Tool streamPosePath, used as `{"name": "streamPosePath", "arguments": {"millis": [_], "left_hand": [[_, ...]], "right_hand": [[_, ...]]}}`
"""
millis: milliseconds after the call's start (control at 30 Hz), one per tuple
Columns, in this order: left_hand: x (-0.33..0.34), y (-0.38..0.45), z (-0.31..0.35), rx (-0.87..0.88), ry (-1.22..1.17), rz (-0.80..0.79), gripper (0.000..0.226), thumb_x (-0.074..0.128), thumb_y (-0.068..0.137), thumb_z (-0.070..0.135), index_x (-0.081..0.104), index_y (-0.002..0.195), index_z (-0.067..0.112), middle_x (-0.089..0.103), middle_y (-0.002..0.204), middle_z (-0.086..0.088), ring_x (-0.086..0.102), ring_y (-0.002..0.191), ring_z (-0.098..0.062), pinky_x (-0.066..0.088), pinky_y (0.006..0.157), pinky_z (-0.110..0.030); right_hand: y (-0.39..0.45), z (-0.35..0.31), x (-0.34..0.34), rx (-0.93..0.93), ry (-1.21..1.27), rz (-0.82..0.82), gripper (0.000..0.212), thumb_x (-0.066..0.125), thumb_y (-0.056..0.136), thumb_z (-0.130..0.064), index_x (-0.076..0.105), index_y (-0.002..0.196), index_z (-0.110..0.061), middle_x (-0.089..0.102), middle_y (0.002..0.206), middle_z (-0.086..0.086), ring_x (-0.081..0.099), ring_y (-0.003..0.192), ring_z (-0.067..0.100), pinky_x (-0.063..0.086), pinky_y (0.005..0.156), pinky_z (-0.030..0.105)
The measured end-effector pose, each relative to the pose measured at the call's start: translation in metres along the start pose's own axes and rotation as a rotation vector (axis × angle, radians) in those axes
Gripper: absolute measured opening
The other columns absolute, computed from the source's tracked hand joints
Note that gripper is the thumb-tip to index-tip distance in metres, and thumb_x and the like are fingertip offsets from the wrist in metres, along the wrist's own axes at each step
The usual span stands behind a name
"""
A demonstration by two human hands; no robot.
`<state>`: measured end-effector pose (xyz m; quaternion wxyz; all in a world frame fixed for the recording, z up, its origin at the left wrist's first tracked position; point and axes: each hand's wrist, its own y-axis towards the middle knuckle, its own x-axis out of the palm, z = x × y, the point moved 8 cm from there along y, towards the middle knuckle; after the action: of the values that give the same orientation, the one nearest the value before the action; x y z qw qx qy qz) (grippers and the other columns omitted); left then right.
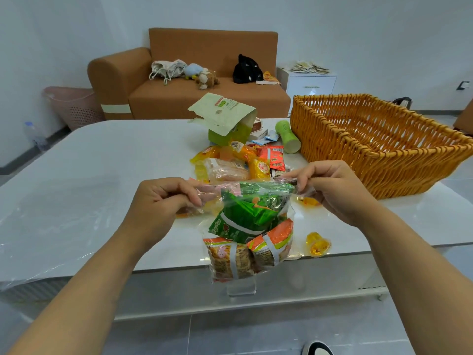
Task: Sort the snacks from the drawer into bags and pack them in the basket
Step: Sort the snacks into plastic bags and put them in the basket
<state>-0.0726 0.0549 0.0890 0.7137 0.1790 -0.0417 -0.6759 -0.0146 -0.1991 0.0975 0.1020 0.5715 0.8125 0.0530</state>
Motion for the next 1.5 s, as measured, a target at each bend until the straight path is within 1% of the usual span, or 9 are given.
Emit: {"name": "streamPosePath", "arguments": {"millis": [200, 400, 467, 633, 800, 1033, 1167, 1333, 1500], "left_hand": [[0.000, -0.001, -0.004, -0.011, -0.100, 0.013, 0.024, 0.053, 0.078, 0.008, 0.071, 0.063, 0.001, 0.077, 0.084, -0.010, 0.074, 0.087, -0.021, 0.059, 0.073, -0.025], [0.001, -0.001, 0.000, -0.004, 0.092, 0.151, 0.020, 0.083, 0.068, 0.008, 0.067, 0.057, 0.005, 0.076, 0.075, -0.002, 0.074, 0.077, -0.015, 0.059, 0.071, -0.023], [0.005, -0.001, 0.000, -0.030, 0.050, 0.113, 0.022, 0.084, 0.065, 0.000, 0.063, 0.058, 0.000, 0.077, 0.079, -0.003, 0.075, 0.079, -0.015, 0.060, 0.072, -0.025], [0.007, -0.003, 0.002, -0.065, 0.012, 0.099, 0.035, 0.081, 0.064, -0.010, 0.050, 0.070, 0.004, 0.077, 0.080, 0.004, 0.075, 0.078, -0.012, 0.059, 0.064, -0.021], [0.007, -0.003, 0.003, -0.086, -0.001, 0.091, 0.041, 0.086, 0.058, 0.004, 0.049, 0.076, 0.008, 0.076, 0.094, -0.008, 0.075, 0.083, -0.023, 0.061, 0.076, -0.040], [0.019, -0.006, 0.013, -0.069, -0.033, 0.058, 0.038, 0.081, 0.064, -0.010, 0.048, 0.077, 0.004, 0.076, 0.090, 0.007, 0.075, 0.077, -0.019, 0.059, 0.067, -0.023], [0.015, -0.007, 0.013, -0.063, -0.024, 0.048, 0.040, 0.083, 0.060, 0.000, 0.048, 0.077, 0.007, 0.077, 0.094, 0.004, 0.075, 0.078, -0.021, 0.061, 0.071, -0.028], [0.010, -0.005, 0.007, -0.070, -0.016, 0.040, 0.039, 0.081, 0.065, -0.010, 0.048, 0.077, 0.009, 0.077, 0.096, -0.001, 0.075, 0.082, -0.024, 0.061, 0.076, -0.033], [0.008, -0.002, 0.002, -0.076, -0.047, 0.039, 0.039, 0.081, 0.063, -0.010, 0.050, 0.078, 0.008, 0.077, 0.093, -0.004, 0.075, 0.081, -0.024, 0.061, 0.076, -0.032]], "right_hand": [[0.004, 0.010, -0.005, 0.032, -0.083, 0.054, 0.029, 0.044, 0.066, 0.002, 0.065, 0.051, -0.009, 0.075, 0.088, 0.012, 0.049, 0.077, 0.047, 0.033, 0.067, 0.040], [-0.002, -0.010, 0.003, -0.088, -0.193, 0.135, 0.041, 0.036, 0.080, 0.019, 0.054, 0.052, -0.003, 0.071, 0.082, 0.015, 0.058, 0.051, -0.002, 0.042, 0.052, 0.009], [-0.002, -0.011, 0.000, -0.127, -0.261, 0.162, 0.042, 0.036, 0.080, 0.020, 0.055, 0.050, -0.002, 0.075, 0.084, 0.009, 0.068, 0.072, 0.001, 0.055, 0.073, 0.021], [-0.005, -0.029, -0.009, -0.168, -0.429, 0.237, 0.037, 0.043, 0.075, 0.018, 0.063, 0.054, -0.006, 0.072, 0.103, -0.009, 0.063, 0.109, 0.003, 0.046, 0.103, 0.038], [-0.025, -0.077, 0.032, -0.429, -0.624, 0.223, 0.027, 0.054, 0.076, -0.009, 0.072, 0.092, -0.022, 0.065, 0.119, -0.009, 0.051, 0.125, 0.002, 0.040, 0.108, 0.028], [-0.017, -0.043, 0.103, -0.431, -1.388, 0.103, 0.059, 0.028, 0.094, -0.050, 0.059, 0.127, -0.012, 0.067, 0.121, 0.006, 0.056, 0.123, 0.026, 0.039, 0.105, 0.047], [-0.016, -0.024, 0.096, -0.383, -1.387, 0.101, 0.077, 0.007, 0.098, -0.059, 0.065, 0.114, -0.012, 0.071, 0.094, 0.004, 0.065, 0.087, 0.027, 0.046, 0.085, 0.038], [-0.012, -0.016, 0.068, -0.224, -1.477, 0.102, 0.089, -0.002, 0.088, -0.072, 0.063, 0.111, -0.017, 0.067, 0.100, 0.001, 0.059, 0.094, 0.024, 0.034, 0.081, 0.036], [-0.011, -0.014, 0.022, -0.118, -1.095, 0.166, 0.071, 0.042, 0.072, -0.077, 0.065, 0.111, -0.022, 0.062, 0.100, -0.009, 0.056, 0.095, 0.013, 0.042, 0.078, 0.028]]}}
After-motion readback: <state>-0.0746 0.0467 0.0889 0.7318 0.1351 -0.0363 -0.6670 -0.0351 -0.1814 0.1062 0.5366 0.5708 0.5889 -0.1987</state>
